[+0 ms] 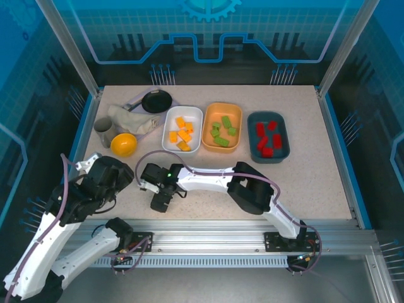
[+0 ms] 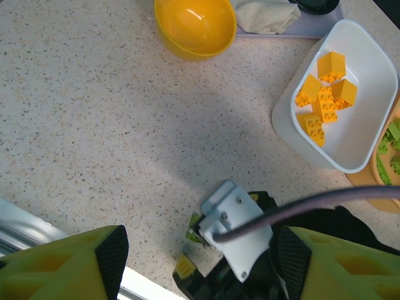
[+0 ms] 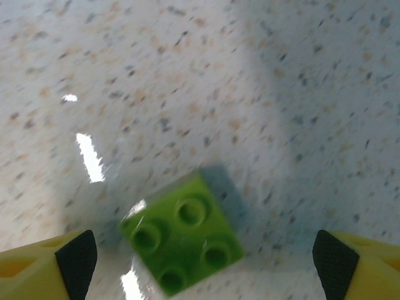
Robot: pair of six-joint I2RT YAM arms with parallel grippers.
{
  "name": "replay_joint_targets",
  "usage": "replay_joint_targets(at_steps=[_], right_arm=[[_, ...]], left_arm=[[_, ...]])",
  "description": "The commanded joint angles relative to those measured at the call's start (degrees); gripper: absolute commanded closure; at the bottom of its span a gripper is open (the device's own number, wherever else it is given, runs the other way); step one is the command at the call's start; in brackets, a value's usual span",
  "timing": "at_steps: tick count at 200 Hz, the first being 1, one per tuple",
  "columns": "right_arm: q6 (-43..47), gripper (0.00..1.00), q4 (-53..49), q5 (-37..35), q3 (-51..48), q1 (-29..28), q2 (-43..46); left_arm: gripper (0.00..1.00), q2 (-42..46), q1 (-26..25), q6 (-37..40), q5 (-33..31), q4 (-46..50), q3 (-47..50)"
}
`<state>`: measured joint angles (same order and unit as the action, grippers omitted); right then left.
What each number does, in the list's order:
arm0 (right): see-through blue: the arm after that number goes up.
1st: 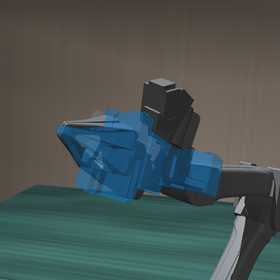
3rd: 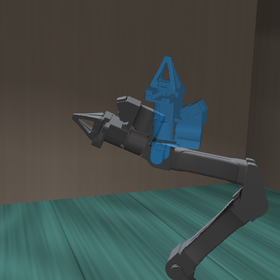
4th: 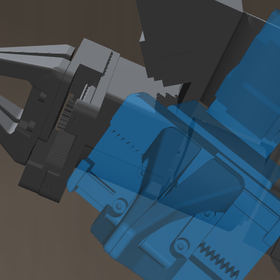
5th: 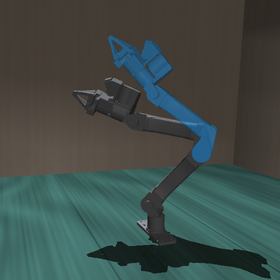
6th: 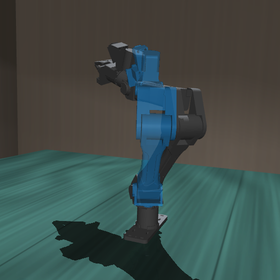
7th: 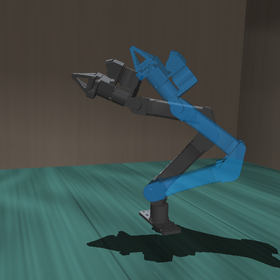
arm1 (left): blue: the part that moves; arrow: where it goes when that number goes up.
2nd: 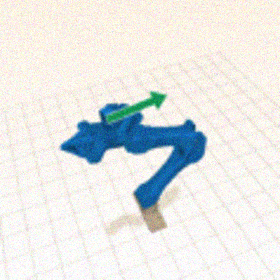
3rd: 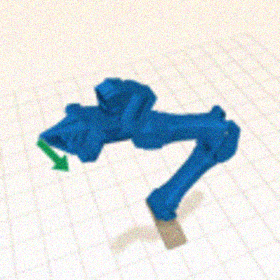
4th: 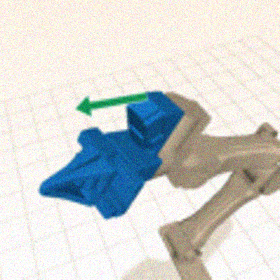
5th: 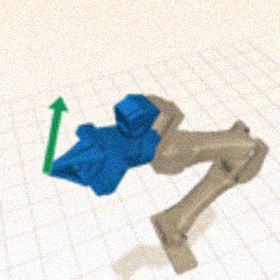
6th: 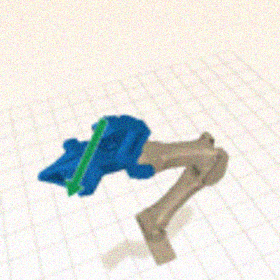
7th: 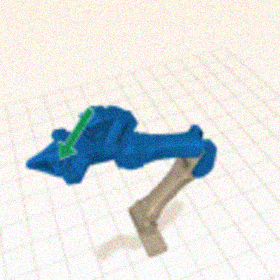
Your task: Sort the legos into containers by color
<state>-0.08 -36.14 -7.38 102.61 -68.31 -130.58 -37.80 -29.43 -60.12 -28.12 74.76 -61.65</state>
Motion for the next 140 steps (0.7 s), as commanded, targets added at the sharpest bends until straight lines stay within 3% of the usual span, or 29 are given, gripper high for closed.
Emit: replay_joint_targets(at_steps=[1, 73, 140], right_arm=[[-2.30, 0.12, -5.32, -3.53, 4.45, 0.30, -4.59], [-5.01, 0.35, -7.25, -1.97, 7.62, 2.99, -6.71], [-6.06, 0.63, -8.50, -0.72, 9.38, 3.84, -6.87]], left_arm=[[0.32, 0.53, -0.25, -0.92, -0.81, 1.61, 0.22], [0.32, 0.16, -0.26, -0.71, -0.03, 0.70, 0.47], [0.32, -0.30, -0.24, -0.54, 1.66, -1.79, 2.94]])
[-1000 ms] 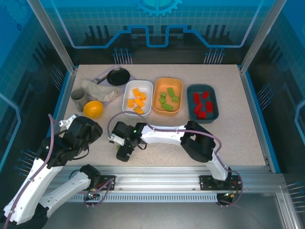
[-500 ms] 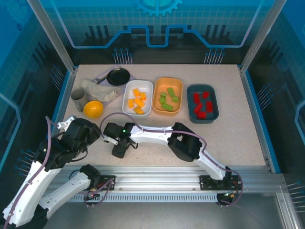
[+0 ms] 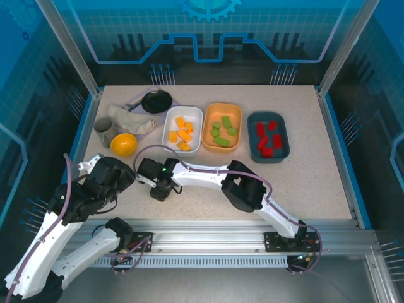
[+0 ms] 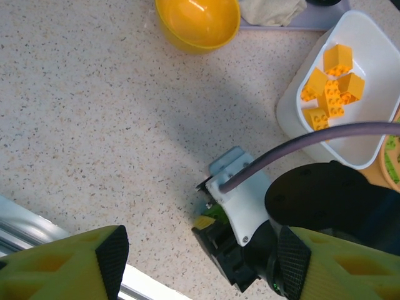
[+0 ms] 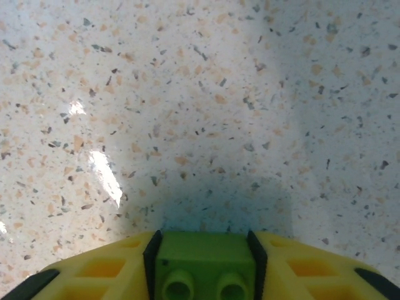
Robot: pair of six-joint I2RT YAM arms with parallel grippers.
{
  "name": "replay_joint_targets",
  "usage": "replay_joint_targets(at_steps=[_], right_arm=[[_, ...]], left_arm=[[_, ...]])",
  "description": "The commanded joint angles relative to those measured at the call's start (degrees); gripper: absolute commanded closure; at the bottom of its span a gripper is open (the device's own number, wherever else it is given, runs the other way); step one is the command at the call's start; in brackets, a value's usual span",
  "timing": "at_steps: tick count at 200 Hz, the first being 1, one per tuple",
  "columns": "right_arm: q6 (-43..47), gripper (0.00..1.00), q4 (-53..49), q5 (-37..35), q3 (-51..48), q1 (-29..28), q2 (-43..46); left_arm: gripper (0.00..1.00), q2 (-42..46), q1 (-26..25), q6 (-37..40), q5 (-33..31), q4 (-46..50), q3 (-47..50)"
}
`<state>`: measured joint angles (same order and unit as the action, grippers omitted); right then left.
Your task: Sort the legos into containers by color
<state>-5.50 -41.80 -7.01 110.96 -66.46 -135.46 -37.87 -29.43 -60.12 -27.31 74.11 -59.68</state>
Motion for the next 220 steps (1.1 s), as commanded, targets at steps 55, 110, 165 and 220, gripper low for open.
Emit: replay_joint_targets(at_steps=[55, 110, 165, 220], right_arm=[[-3.56, 0.72, -1.59, -1.43, -2.04, 4.54, 6.41], [-11.07, 0.72, 0.40, -2.87, -11.90, 14.19, 21.77], [-17.76, 0.72, -3.00, -5.97, -11.37, 29.90, 23.73], [-23.96, 0.71, -1.47, 0.28, 2.77, 39.26, 10.73]], left_arm=[[0.32, -0.98, -0.23, 1.55, 5.55, -6.81, 4.03], [0.32, -6.73, -0.23, 6.85, 16.93, -19.68, 6.96], [0.32, -17.52, -0.31, 10.75, 24.27, -30.08, 4.82], [0.32, -28.76, -0.43, 12.36, 26.64, -36.38, 0.41]])
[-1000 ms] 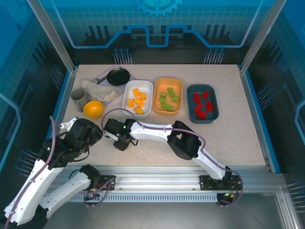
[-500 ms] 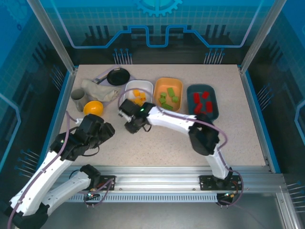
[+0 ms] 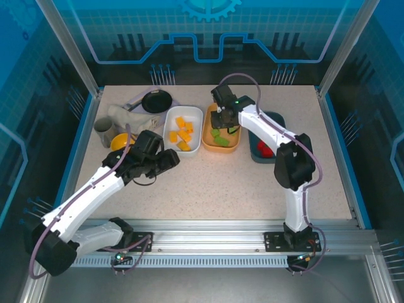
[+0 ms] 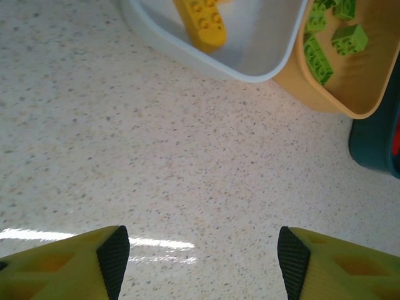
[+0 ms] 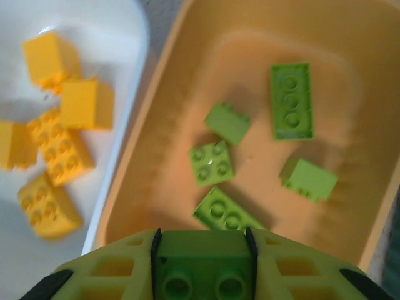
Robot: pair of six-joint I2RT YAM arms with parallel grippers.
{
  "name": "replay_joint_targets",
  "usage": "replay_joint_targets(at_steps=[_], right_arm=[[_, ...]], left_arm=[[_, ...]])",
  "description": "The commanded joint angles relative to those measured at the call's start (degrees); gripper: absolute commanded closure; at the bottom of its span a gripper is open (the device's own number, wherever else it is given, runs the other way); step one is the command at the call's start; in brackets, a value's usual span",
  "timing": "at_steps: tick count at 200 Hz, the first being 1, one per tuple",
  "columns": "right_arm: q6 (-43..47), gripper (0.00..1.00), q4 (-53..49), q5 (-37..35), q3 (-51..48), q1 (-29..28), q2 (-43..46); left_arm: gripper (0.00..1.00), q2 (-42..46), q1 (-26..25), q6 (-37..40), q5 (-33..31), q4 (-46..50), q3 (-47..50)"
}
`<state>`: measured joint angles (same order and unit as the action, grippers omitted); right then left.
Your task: Sort the legos into containers by color
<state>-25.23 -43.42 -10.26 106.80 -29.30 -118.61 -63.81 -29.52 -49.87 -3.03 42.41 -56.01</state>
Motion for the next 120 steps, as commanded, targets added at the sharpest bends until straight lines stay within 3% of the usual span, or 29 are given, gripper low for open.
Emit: replay_joint_targets(at_steps=[1, 59, 91, 120], right_arm=[[-4.30, 0.71, 0.07, 3.65, 7.32, 2.17, -6.42], [-8.14, 0.68, -3.50, 8.09, 26.13, 5.65, -23.21], [-8.37, 0.47, -7.34, 11.13, 35.29, 6.18, -29.10], [-7.91, 0.37, -5.41, 11.61, 32.37, 6.17, -24.69]], left_arm=[[0.32, -2.99, -0.36, 2.08, 2.38, -4.74, -3.42], [0.32, -14.20, 0.12, 2.80, 2.43, -7.99, -12.93], [0.31, -16.67, 0.34, 3.71, 1.29, -8.39, -18.24], [0.30, -16.50, 0.43, 4.08, -0.22, -8.07, -20.57]])
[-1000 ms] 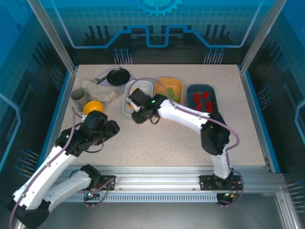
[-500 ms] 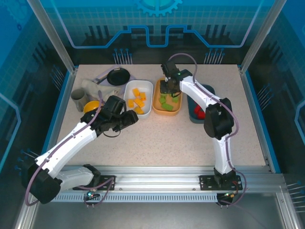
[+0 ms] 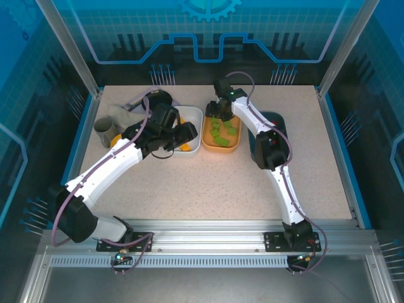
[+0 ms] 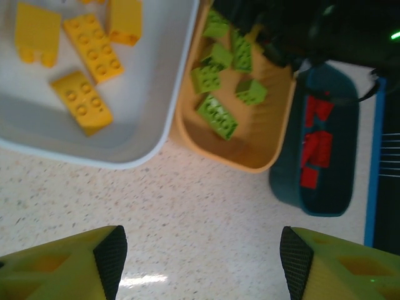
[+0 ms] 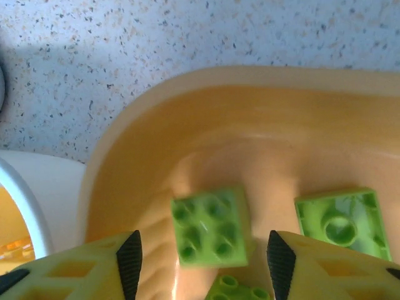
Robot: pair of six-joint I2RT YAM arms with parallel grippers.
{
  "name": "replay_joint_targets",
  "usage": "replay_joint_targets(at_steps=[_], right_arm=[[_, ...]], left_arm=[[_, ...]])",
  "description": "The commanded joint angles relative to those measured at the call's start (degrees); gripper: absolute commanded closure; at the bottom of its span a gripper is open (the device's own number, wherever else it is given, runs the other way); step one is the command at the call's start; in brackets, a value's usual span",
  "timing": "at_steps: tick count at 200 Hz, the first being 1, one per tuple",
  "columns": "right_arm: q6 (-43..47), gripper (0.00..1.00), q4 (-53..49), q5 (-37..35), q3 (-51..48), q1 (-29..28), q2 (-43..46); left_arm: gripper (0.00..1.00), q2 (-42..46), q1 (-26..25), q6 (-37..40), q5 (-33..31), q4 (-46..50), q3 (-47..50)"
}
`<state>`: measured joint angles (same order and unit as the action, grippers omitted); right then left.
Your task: Sort the legos into containers by color
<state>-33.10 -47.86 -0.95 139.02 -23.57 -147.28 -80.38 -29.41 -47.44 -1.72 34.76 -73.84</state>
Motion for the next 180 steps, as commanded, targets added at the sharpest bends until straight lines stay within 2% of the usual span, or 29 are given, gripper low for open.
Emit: replay_joint_targets(at_steps=[1, 25, 32, 37, 39, 43, 49, 53, 85, 99, 116, 135, 142, 151, 159, 169, 180], right_arm=[[-0.04, 0.37, -0.86, 2.33, -0.09, 0.45, 4.22], [0.32, 0.31, 2.33, 1.00, -8.31, 0.46, 12.84], [0.48, 0.28, 3.55, 0.06, -11.73, 0.46, 16.73], [0.54, 0.24, 4.58, -0.85, -14.58, 0.46, 19.08], [0.53, 0.23, 5.07, -1.19, -15.65, 0.46, 20.55], [0.71, 0.20, 6.06, -1.96, -18.36, 0.46, 23.09], [1.11, 0.02, 7.81, -3.08, -22.30, 0.46, 26.98], [1.47, 0.00, 9.07, -3.69, -25.33, 0.50, 29.70], [6.98, 0.00, 16.54, -12.29, -47.89, 0.46, 52.27], [8.13, 0.00, 16.64, -18.29, -56.18, 0.26, 61.51], [6.90, 0.00, 13.70, -27.23, -64.14, 0.90, 70.77], [6.87, 0.00, 13.59, -33.40, -76.56, 2.34, 80.13], [8.11, 0.00, 15.78, -32.39, -81.40, 3.75, 84.18], [12.13, 0.00, 20.90, -30.41, -89.03, 5.26, 89.27], [14.56, 0.00, 25.50, -31.10, -95.37, 5.70, 93.41], [17.72, 0.00, 31.99, -32.00, -102.06, 5.99, 97.93], [22.83, 0.00, 39.76, -31.53, -108.01, 6.17, 100.40]], left_arm=[[0.30, 0.10, 0.32, 1.69, -1.62, -0.41, -2.72], [0.26, 1.37, 0.54, 1.74, -3.39, 1.24, -3.00], [0.21, 2.05, 0.72, 1.95, -3.77, 1.89, -2.90], [0.07, 2.70, 0.81, 2.20, -4.02, 2.23, -2.78], [0.03, 2.91, 0.88, 2.32, -4.07, 2.30, -2.66], [0.01, 3.65, 1.02, 2.58, -4.24, 2.48, -2.46], [0.01, 4.66, 1.23, 3.05, -4.50, 2.96, -2.12], [0.01, 5.37, 1.48, 3.47, -4.63, 3.35, -1.86], [0.01, 11.21, 3.98, 7.19, -6.16, 9.18, 0.80], [0.01, 14.81, 4.43, 9.13, -9.17, 11.93, 2.59], [0.01, 19.84, 4.54, 8.79, -17.62, 17.20, 4.91], [0.01, 25.49, 4.60, 5.95, -31.81, 22.03, 9.62], [0.01, 27.88, 4.57, 7.37, -34.80, 20.05, 13.34], [0.01, 31.85, 4.54, 13.31, -36.38, 13.73, 19.64], [0.01, 35.25, 4.62, 17.49, -38.05, 8.47, 25.01], [0.01, 38.30, 4.71, 18.74, -41.72, 5.22, 29.95], [0.01, 39.28, 5.17, 23.33, -42.38, 0.65, 33.83]])
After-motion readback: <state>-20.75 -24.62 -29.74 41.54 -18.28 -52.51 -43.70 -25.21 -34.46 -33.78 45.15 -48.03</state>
